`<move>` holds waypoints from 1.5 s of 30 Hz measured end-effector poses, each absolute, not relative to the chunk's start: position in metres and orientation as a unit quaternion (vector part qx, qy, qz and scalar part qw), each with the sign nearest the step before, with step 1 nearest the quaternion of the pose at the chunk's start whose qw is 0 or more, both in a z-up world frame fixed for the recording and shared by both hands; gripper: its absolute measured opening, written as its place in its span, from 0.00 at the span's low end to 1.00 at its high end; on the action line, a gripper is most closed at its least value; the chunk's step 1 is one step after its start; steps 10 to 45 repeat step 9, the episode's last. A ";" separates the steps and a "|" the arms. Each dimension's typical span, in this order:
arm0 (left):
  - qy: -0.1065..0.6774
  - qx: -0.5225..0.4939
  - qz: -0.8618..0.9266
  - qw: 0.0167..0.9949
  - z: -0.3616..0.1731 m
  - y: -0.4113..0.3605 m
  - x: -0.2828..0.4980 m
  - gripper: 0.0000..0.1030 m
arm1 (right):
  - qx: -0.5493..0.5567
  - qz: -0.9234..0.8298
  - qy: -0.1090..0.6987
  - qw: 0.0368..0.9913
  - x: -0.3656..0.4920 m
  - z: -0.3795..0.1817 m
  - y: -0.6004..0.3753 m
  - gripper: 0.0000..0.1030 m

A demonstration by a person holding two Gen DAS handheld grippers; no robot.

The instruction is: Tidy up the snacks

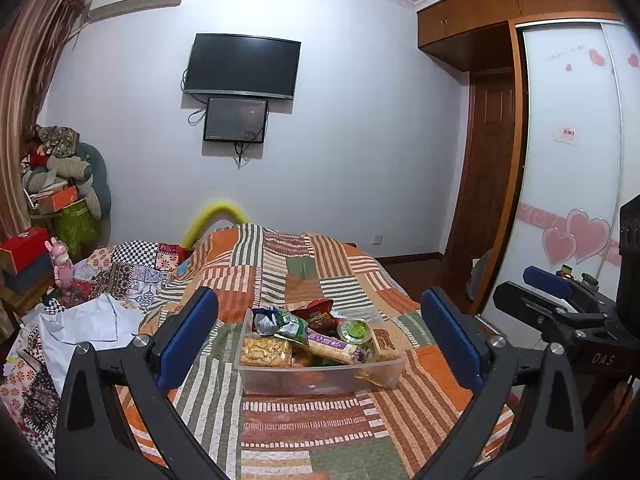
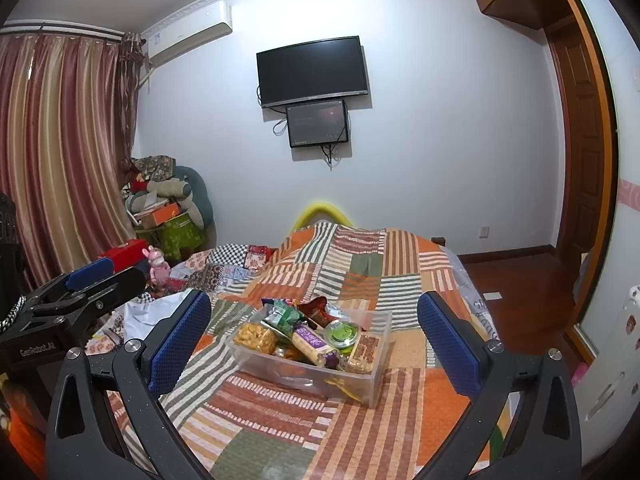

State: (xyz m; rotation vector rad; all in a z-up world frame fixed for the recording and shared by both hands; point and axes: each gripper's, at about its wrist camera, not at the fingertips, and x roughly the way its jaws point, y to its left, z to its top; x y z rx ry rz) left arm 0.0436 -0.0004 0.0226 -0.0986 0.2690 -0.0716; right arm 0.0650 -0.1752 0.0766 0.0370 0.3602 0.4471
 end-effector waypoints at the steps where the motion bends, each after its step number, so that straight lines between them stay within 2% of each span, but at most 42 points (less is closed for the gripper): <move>1: 0.135 -0.049 -0.036 0.989 0.022 0.000 0.044 1.00 | 0.019 0.221 0.178 0.959 0.065 0.076 -0.175 1.00; 45: 0.140 -0.062 -0.030 0.988 0.020 0.005 0.049 1.00 | 0.017 0.218 0.184 0.958 0.068 0.074 -0.175 1.00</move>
